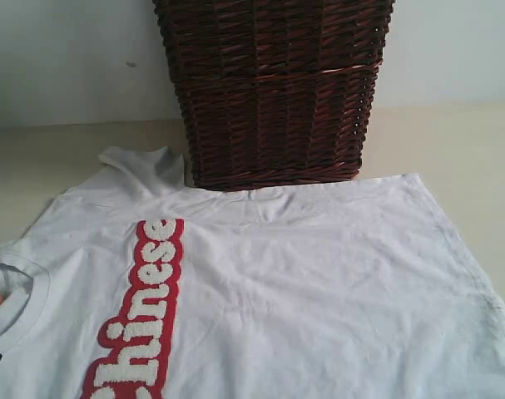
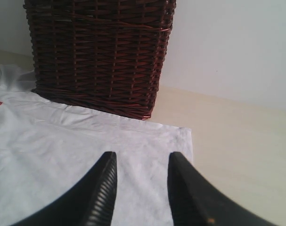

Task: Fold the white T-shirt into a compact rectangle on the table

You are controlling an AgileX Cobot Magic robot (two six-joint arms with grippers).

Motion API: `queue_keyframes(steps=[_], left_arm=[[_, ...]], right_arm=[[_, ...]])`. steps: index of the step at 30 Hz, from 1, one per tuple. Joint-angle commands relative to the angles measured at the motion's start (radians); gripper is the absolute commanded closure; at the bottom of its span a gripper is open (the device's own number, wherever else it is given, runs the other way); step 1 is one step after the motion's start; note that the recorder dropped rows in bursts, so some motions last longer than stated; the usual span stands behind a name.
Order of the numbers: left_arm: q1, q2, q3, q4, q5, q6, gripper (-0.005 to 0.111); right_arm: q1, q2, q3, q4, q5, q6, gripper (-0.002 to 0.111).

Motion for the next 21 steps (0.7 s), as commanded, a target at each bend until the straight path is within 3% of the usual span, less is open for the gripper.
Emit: queue_keyframes(steps=[1, 6, 10, 12, 15, 17, 21], left_arm=[[0.002, -0.009, 0.037, -0.089, -0.005, 0.031, 0.001], [0.002, -0.009, 0.060, -0.092, -0.098, 0.041, 0.001], [0.002, -0.009, 0.060, -0.092, -0.092, 0.041, 0.003], [0.002, -0.009, 0.060, -0.092, -0.069, 0.034, 0.014], [0.002, -0.009, 0.060, -0.105, -0.071, 0.024, 0.047], [0.002, -0.009, 0.060, -0.137, -0.071, 0.023, 0.060], [0.002, -0.009, 0.060, -0.154, -0.073, 0.023, 0.062]], right_arm=[[-0.005, -0.005, 0.004, 0.000, -0.010, 0.000, 0.072], [-0.005, -0.005, 0.004, 0.000, -0.010, 0.000, 0.072], [-0.005, -0.005, 0.004, 0.000, -0.010, 0.000, 0.072], [-0.005, -0.005, 0.004, 0.000, -0.010, 0.000, 0.072], [-0.005, -0.005, 0.004, 0.000, -0.010, 0.000, 0.072], [-0.005, -0.005, 0.004, 0.000, -0.010, 0.000, 0.072], [-0.005, -0.005, 0.004, 0.000, -0.010, 0.000, 0.072]])
